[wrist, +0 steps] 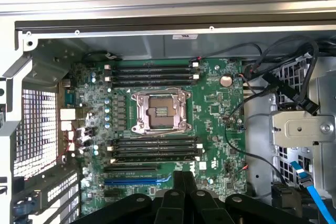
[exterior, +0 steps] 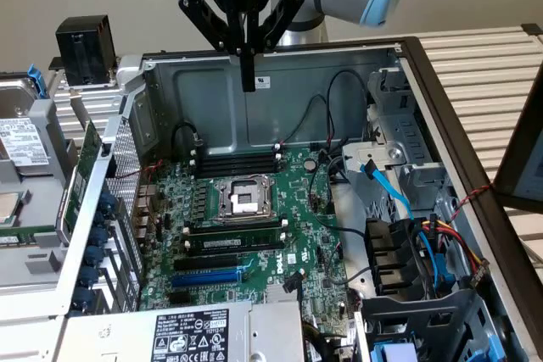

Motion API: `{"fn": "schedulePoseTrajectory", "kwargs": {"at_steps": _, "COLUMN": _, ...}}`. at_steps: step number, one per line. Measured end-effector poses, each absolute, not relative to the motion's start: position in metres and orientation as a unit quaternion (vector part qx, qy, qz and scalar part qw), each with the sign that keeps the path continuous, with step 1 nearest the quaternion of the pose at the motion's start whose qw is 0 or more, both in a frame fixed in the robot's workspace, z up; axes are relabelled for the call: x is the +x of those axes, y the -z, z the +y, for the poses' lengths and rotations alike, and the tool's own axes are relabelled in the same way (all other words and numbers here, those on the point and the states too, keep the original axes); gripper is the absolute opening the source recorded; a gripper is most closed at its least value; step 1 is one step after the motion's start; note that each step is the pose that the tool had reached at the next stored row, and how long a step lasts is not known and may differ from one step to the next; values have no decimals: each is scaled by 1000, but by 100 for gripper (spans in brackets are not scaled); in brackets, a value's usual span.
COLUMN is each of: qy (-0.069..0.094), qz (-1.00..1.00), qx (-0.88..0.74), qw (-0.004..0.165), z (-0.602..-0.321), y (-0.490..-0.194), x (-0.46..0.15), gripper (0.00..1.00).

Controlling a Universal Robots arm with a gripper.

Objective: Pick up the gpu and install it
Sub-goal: 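Reach for the gpu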

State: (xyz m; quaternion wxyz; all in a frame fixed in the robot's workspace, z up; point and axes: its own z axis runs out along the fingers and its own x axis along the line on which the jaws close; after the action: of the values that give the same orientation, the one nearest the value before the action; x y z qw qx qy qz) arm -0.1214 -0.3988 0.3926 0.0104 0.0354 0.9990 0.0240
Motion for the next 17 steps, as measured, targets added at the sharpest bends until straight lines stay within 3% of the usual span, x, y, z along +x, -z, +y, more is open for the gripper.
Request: {"fn": "schedulePoseTrajectory", "kwargs": {"at_steps": 17, "qy": -24, "qz": 999, "qx": 35, "qw": 9, "z": -397, "y": -393, "x": -190, "gripper": 11}}
